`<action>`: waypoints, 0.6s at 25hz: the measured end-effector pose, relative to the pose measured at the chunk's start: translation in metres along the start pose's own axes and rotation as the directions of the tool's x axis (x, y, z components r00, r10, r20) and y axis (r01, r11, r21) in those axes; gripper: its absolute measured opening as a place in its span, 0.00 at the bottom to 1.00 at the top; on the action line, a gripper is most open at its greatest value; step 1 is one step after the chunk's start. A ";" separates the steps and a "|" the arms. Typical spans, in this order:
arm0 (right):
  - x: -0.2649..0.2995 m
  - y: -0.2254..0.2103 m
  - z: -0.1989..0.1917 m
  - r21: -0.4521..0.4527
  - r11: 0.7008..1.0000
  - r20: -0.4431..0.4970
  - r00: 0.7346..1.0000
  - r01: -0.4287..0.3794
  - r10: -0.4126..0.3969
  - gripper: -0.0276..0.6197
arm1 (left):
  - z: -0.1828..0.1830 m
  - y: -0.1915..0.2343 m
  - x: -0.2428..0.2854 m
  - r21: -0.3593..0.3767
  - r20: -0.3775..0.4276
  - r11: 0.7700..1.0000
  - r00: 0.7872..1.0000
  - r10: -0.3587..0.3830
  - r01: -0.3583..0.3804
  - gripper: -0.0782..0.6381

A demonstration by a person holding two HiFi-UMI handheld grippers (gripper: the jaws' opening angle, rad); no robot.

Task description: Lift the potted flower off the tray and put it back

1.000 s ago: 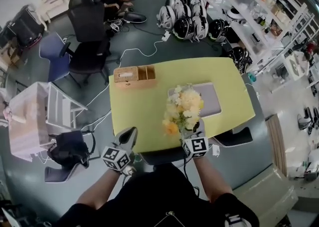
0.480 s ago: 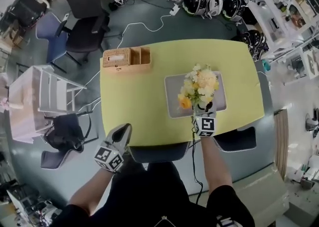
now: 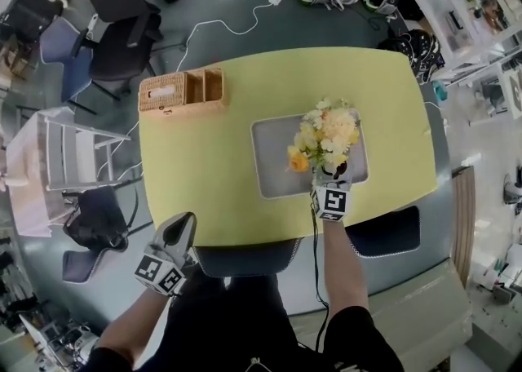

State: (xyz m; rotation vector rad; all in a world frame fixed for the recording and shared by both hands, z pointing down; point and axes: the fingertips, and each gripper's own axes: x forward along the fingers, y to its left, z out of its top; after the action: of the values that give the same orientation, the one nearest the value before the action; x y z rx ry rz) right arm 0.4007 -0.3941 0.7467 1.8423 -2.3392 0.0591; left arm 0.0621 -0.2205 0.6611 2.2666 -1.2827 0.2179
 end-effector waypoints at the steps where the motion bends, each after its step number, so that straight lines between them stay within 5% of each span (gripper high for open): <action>1: 0.000 0.000 -0.001 0.000 1.000 0.007 1.000 0.001 -0.001 0.39 | -0.003 0.001 0.002 0.001 -0.006 1.000 1.000 0.000 0.000 0.12; 15: -0.014 -0.001 -0.006 0.037 0.999 -0.020 1.000 0.015 -0.015 0.46 | -0.012 -0.001 -0.003 0.021 -0.031 0.999 0.999 -0.042 0.042 0.12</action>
State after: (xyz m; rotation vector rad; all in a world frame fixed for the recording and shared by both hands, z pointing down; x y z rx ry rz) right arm 0.4049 -0.3802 0.7502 1.8670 -2.3263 0.1184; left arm 0.0624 -0.2121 0.6700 2.2975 -1.2215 0.2519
